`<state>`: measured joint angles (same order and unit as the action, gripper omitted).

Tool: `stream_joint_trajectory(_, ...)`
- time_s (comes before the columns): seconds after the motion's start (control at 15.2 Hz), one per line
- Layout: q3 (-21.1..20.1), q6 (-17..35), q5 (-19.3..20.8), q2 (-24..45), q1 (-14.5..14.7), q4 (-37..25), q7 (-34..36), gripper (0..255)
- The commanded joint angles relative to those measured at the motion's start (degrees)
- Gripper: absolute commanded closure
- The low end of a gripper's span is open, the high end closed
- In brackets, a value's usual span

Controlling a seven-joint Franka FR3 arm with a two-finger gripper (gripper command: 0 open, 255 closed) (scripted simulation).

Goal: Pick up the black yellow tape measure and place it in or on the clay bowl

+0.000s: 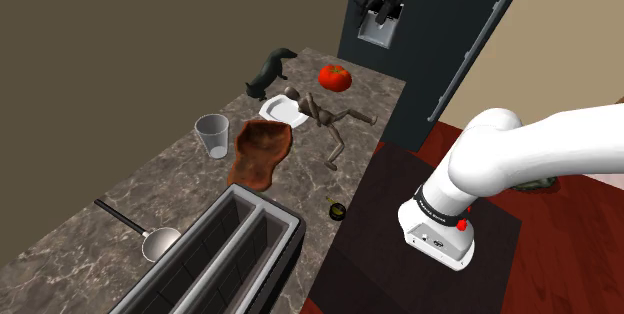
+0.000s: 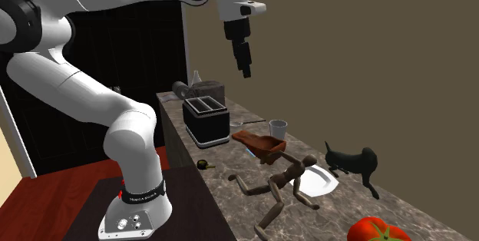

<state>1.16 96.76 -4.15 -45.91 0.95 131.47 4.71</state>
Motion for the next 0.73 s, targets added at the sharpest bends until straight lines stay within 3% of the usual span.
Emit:
stream_joint_trajectory(0.0,0.0,0.0,0.0,0.0,0.0,0.0,0.0,0)
stream_joint_trajectory(0.66,-5.11,9.95,-3.39,-2.53,2.54,17.46,3.37,0)
